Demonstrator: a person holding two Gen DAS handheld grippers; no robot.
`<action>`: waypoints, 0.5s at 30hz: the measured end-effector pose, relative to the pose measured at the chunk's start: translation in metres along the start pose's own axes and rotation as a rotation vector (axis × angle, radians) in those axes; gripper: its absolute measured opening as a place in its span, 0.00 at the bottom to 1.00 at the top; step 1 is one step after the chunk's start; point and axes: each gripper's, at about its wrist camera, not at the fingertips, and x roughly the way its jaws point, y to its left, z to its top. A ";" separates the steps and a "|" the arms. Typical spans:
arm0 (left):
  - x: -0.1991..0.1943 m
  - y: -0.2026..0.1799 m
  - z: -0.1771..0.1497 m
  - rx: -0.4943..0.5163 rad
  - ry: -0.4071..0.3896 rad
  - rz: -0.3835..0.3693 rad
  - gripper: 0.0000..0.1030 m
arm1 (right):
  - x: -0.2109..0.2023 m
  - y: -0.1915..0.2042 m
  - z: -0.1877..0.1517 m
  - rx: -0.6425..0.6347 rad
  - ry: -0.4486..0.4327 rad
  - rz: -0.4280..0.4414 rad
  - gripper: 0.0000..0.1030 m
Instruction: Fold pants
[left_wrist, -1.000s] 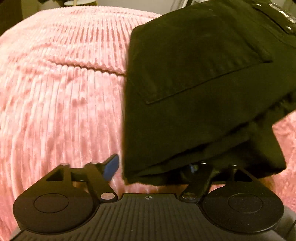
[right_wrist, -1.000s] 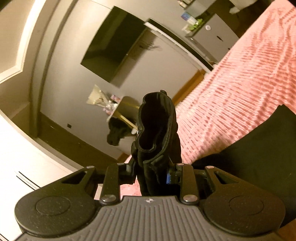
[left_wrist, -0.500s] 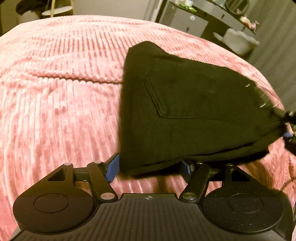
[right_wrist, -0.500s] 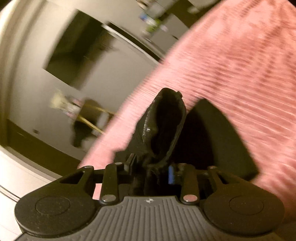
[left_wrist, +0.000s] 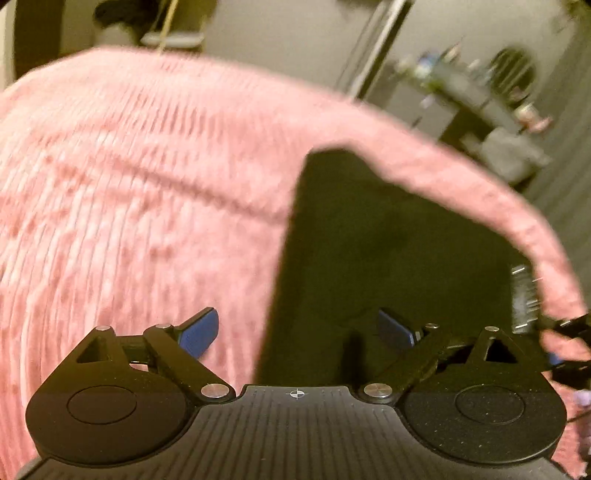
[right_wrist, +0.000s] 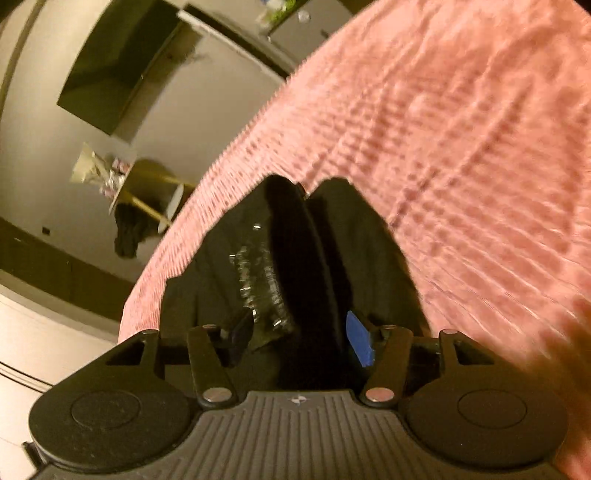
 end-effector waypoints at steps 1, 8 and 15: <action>0.007 0.001 0.001 -0.008 0.036 0.009 0.92 | 0.007 -0.006 0.004 0.013 0.025 0.030 0.58; 0.014 0.002 0.000 -0.025 0.066 0.009 0.93 | 0.039 -0.024 0.011 0.099 0.103 0.174 0.68; 0.018 -0.003 -0.001 -0.016 0.078 0.020 0.93 | 0.050 -0.026 0.017 0.147 0.129 0.198 0.69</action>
